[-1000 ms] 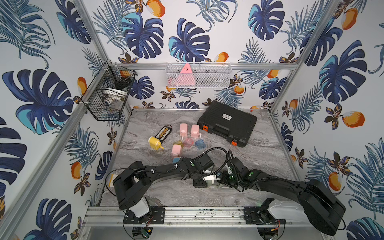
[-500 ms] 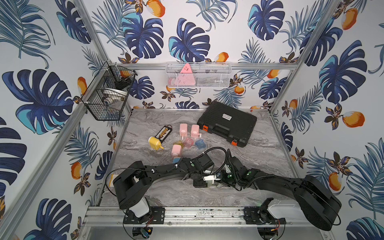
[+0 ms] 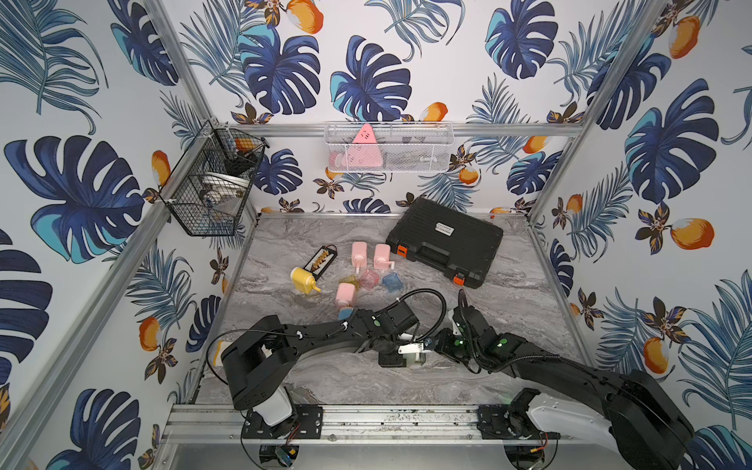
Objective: Put the tray back into the pencil sharpener
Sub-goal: Close the container of the pencil sharpener.
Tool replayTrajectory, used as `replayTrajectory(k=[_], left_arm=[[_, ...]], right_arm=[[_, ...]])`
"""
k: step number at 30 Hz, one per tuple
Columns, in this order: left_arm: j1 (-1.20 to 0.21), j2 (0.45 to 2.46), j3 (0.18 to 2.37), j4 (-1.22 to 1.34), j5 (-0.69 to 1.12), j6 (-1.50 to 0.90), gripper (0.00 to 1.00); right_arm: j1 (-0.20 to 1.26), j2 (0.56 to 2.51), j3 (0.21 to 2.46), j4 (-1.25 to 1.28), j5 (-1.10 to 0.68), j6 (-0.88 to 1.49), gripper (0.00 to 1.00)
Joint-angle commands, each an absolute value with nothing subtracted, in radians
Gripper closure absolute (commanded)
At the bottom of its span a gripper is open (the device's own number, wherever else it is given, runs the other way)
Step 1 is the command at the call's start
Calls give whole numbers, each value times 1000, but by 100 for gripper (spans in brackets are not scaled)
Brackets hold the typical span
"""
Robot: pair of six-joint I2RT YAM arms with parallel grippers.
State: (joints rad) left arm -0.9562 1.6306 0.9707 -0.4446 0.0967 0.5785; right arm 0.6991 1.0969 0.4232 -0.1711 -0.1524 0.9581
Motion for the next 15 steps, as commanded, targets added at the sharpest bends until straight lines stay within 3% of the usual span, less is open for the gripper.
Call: replayTrajectory(k=[1,15], left_arm=[[-960,1652,960,-450,117,583,45],[-960,1658,953,-431,118,576,47]], right_arm=[[699,1082,421,-282,-45,979,67],[713,1316,453,-8,-339,922,88]])
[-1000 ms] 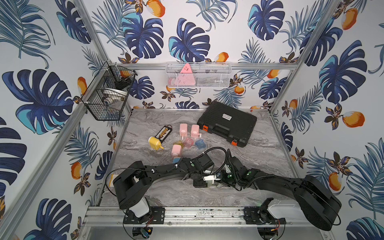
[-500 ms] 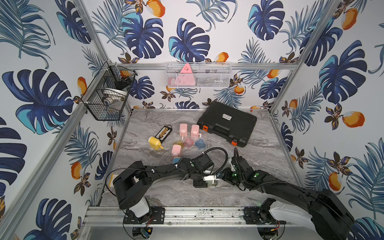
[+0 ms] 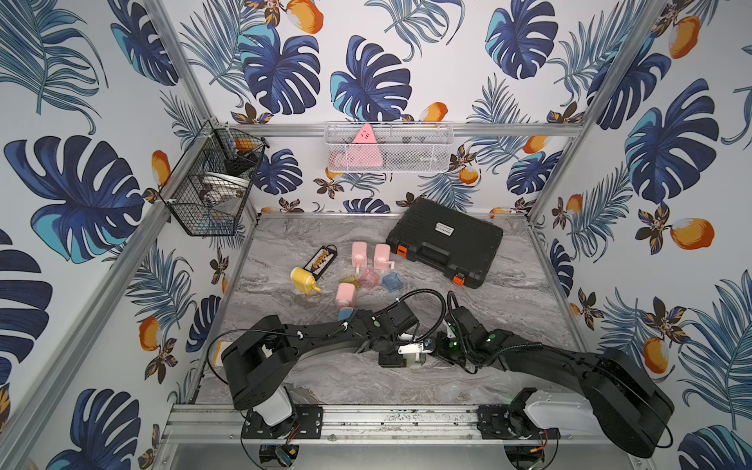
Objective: Put the tray back into the pencil sharpener
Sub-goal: Close the container of the pencil sharpener.
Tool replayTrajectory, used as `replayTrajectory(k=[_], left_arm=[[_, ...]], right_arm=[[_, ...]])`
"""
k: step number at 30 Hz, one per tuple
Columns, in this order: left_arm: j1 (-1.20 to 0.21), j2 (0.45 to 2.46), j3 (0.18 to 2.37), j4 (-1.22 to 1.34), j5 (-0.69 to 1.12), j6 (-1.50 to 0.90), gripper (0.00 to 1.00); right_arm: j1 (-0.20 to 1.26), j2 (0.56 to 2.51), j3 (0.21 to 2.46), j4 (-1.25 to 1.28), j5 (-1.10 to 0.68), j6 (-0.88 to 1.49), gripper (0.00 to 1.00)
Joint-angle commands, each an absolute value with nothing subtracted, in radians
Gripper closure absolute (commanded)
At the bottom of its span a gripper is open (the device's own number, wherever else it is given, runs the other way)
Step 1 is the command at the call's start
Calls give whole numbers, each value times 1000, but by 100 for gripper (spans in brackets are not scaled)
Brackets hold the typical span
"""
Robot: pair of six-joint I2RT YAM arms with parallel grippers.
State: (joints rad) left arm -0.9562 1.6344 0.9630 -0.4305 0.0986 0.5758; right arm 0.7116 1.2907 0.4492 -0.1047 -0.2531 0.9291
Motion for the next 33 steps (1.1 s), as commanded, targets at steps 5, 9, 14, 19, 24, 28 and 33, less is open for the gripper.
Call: replayTrajectory(k=[5,9,14,19,24,28,33], left_arm=[[-960,1652,948,-429,117,575,47],[-960,1652,945,-428,117,575,47],[-959,1657,952,-430,116,576,47],[-962,1658,949,-427,115,574,48],[-962,1661,952,-421,111,563,51],[-962,1647,948,-408,98,547,55],[-962,1587,951,-384,71,491,68]], right_arm=[[715,1361,441,88,-410,933,88],[715,1393,433,142,-442,943,88],[715,1434,424,214,-480,965,88],[715,1439,414,234,-484,975,88],[713,1374,377,205,-427,1004,87],[710,1282,341,98,-321,1026,83],[709,1098,371,-213,-86,1008,82]])
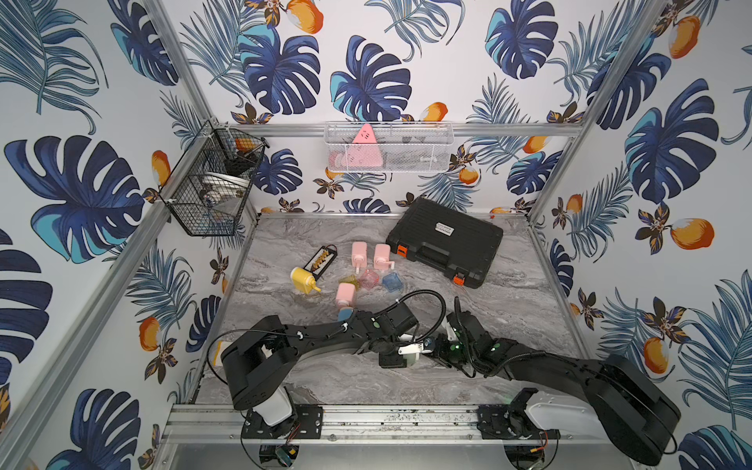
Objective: Put the tray back into the pencil sharpener
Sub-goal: Close the container of the pencil sharpener.
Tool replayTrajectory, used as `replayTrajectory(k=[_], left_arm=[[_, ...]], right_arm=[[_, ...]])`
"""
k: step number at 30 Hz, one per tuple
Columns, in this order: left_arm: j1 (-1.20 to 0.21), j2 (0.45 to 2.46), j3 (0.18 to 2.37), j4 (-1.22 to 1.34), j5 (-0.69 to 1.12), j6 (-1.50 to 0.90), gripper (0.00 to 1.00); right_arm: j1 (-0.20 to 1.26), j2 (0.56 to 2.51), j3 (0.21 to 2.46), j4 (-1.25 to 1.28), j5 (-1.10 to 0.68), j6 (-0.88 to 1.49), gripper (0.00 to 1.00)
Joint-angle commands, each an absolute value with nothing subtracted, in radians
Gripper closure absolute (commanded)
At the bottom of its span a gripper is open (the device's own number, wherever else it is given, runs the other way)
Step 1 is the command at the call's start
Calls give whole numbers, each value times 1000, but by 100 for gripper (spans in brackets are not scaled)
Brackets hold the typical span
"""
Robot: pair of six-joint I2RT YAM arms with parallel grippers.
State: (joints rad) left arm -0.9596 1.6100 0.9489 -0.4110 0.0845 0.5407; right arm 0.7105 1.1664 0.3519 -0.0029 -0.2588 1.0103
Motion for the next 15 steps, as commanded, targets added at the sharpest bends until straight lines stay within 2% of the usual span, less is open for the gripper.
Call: replayTrajectory(k=[1,6,8,15], left_arm=[[-962,1576,957,-383,69,475,71],[-957,1493,977,-331,41,357,82],[-943,1459,988,-309,26,294,100],[-892,1374,1053,-316,-105,107,100]], right_arm=[[708,1064,386,-268,-49,995,82],[707,877,466,-499,159,947,80],[706,821,488,-543,218,932,80],[706,808,532,-557,263,909,79]])
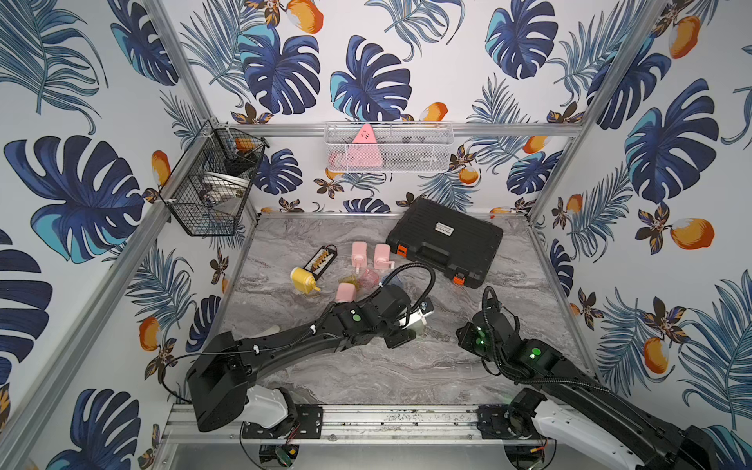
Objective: Put the tray back into the pencil sharpener
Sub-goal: Close the container of the pencil sharpener, then place the pencil sharpener at the center of the board.
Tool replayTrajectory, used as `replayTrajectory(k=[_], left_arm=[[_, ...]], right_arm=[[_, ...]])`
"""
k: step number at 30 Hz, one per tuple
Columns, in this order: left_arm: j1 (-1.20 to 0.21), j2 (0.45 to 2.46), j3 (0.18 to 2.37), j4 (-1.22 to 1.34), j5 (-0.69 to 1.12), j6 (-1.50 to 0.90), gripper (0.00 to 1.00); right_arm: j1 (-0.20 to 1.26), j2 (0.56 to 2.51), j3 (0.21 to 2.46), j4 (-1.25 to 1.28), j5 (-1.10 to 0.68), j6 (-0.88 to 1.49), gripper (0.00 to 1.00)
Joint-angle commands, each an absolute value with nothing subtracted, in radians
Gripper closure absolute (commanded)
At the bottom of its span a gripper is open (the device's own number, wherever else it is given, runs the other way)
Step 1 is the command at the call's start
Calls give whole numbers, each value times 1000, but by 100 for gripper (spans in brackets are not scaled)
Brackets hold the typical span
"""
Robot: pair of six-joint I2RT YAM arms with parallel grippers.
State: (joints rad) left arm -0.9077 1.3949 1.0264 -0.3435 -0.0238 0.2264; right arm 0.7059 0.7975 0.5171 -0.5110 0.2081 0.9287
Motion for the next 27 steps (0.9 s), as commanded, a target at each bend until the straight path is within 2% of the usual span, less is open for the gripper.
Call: replayTrajectory(k=[1,6,17,22,27], left_arm=[[-878,1365,1067,-327,-128,78,100],[-775,1354,1144,-414,-202,-73,100],[-422,1454,1316,-633,-135,-150,100],[-362,1522,1368,-658,-250,-184,100],[-292,1639,1441,-683,-245,-197,100]], right_arm=[[706,819,535,-548,259,907,79],[706,864,548,-510,234,893,79],[706,894,563,-470,209,864,78],[706,892,550,-444,195,861,78],[706,893,547,-427,167,853,78]])
